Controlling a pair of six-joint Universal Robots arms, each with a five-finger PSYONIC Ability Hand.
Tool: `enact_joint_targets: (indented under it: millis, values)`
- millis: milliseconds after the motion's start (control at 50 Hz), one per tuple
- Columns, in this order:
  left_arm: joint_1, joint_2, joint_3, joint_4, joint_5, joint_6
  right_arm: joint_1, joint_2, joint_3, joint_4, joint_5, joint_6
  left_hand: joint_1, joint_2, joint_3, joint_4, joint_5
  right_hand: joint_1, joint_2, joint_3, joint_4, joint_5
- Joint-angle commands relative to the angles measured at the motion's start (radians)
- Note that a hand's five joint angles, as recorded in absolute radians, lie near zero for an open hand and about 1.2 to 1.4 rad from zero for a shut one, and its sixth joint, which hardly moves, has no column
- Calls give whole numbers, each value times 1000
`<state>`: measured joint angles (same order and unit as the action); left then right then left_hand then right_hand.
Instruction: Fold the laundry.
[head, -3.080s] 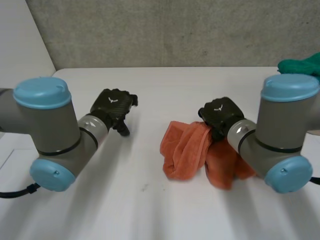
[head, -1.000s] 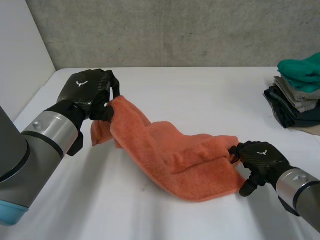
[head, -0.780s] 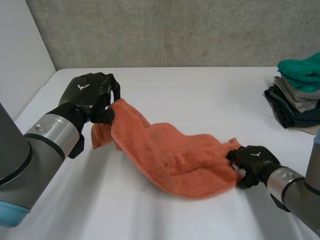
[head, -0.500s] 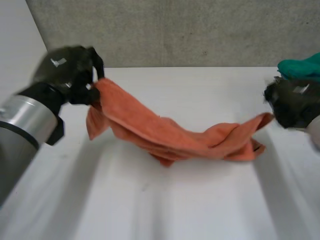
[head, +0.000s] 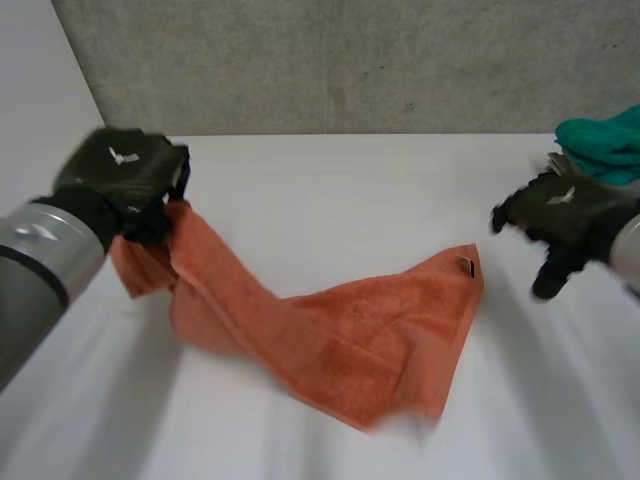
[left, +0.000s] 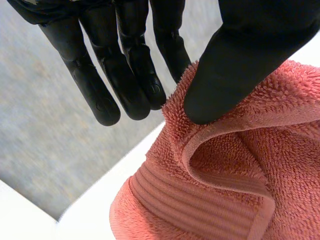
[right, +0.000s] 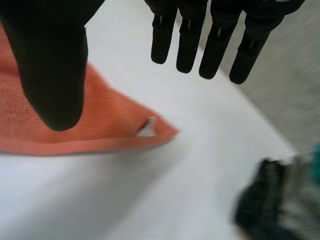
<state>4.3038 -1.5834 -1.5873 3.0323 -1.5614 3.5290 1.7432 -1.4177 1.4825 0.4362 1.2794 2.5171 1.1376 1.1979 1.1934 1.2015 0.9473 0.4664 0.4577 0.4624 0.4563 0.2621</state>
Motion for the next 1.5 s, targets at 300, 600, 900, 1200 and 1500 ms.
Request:
enact_joint_targets:
  millis: [300, 600, 900, 1200, 1500]
  values:
    - [-1, -204, 127, 65, -46, -13, 162, -81, 490, -367, -78, 163, 259, 198, 203, 195, 274, 41, 50, 45, 51, 71]
    - [-13, -213, 127, 65, -60, -18, 291, -75, 618, -496, -23, 164, 259, 198, 203, 195, 274, -17, -9, -13, -7, 12]
    - [-13, -211, 107, 63, -58, -36, 351, 52, 630, -701, 75, 138, 259, 198, 203, 195, 274, 284, 293, 288, 294, 314]
    - [-18, -89, 102, 53, -65, -42, 268, -243, 428, -613, 202, -3, 259, 198, 203, 195, 274, 930, 939, 934, 940, 960]
    - [-26, 56, -25, -96, -48, -35, 29, -144, -33, 81, 169, -254, 259, 198, 203, 195, 274, 930, 939, 934, 940, 960]
